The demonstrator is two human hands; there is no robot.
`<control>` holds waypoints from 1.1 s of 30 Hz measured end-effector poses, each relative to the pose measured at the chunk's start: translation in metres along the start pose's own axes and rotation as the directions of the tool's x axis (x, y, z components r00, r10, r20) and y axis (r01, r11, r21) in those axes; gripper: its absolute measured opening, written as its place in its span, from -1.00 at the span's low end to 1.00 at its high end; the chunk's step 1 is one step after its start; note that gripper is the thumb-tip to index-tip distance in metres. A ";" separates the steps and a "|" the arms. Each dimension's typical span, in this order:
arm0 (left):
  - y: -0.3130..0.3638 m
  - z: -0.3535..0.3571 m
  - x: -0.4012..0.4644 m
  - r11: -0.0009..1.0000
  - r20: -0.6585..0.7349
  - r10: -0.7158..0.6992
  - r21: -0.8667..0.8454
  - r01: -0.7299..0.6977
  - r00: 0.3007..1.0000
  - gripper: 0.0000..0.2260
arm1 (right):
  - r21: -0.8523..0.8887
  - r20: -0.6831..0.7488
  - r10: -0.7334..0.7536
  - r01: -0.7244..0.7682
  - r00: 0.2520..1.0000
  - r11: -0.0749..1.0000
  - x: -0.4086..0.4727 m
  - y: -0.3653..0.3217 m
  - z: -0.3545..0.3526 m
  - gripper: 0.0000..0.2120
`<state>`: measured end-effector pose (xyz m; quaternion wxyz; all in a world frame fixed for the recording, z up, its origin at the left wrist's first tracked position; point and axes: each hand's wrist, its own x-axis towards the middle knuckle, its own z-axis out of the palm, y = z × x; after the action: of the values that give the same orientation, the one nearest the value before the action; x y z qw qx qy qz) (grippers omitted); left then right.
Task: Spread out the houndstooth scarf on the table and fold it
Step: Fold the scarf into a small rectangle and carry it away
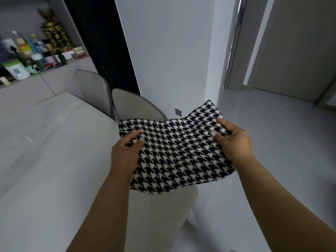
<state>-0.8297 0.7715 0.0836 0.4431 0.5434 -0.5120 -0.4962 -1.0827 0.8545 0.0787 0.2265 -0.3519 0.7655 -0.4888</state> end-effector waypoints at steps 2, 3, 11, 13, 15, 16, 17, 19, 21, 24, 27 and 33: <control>0.002 0.035 0.007 1.000 -0.019 -0.007 0.003 0.007 1.000 -0.77 | -0.013 0.011 0.007 -0.007 1.000 1.000 0.030 0.008 -0.019 -0.53; 0.003 0.053 0.011 1.000 -0.027 -0.011 0.004 0.011 1.000 -0.77 | -0.021 0.015 0.008 -0.007 1.000 1.000 0.046 0.012 -0.029 -0.53; 0.013 0.169 0.045 0.999 -0.071 -0.017 0.036 0.019 0.997 -0.80 | -0.081 0.067 -0.023 0.029 0.997 0.996 0.161 0.035 -0.084 -0.53; 0.019 0.184 0.056 0.998 -0.086 -0.020 0.050 0.024 0.996 -0.80 | -0.083 0.079 -0.024 0.030 0.997 0.996 0.183 0.037 -0.086 -0.53; 0.024 0.193 0.069 0.998 -0.103 -0.023 0.054 0.029 0.994 -0.79 | -0.074 0.090 -0.017 0.024 0.996 0.997 0.203 0.039 -0.083 -0.53; 0.026 0.196 0.077 0.998 -0.109 -0.023 0.053 0.029 0.994 -0.79 | -0.069 0.098 -0.018 0.025 0.995 0.997 0.212 0.038 -0.080 -0.52; 0.028 0.197 0.085 0.998 -0.114 -0.020 0.055 0.027 0.993 -0.79 | -0.067 0.106 -0.024 0.031 0.994 0.997 0.221 0.038 -0.076 -0.52; 0.033 0.200 0.102 0.998 -0.120 -0.017 0.057 0.024 0.993 -0.78 | -0.052 0.120 -0.038 0.044 0.992 0.998 0.238 0.035 -0.067 -0.52; 0.036 0.203 0.125 0.998 -0.125 -0.022 0.051 0.028 0.992 -0.77 | -0.030 0.125 -0.050 0.054 0.991 0.998 0.258 0.030 -0.058 -0.52; 0.040 0.210 0.164 1.000 -0.131 -0.022 0.017 0.024 0.991 -0.76 | -0.033 0.122 -0.088 0.093 0.989 0.995 0.293 0.020 -0.044 -0.53; 0.043 0.213 0.206 1.000 -0.144 -0.023 -0.017 0.021 0.989 -0.76 | -0.052 0.114 -0.109 0.116 0.987 0.992 0.331 0.004 -0.024 -0.54; 0.063 0.198 0.272 0.998 -0.200 0.001 -0.057 -0.012 0.980 -0.75 | -0.045 0.159 -0.177 0.186 0.971 0.981 0.389 -0.041 0.026 -0.54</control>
<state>-1.0384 0.5001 0.1003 0.5097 0.5758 -0.4518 -0.4523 -1.3045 0.5322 0.1040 0.2286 -0.4638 0.7245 -0.4557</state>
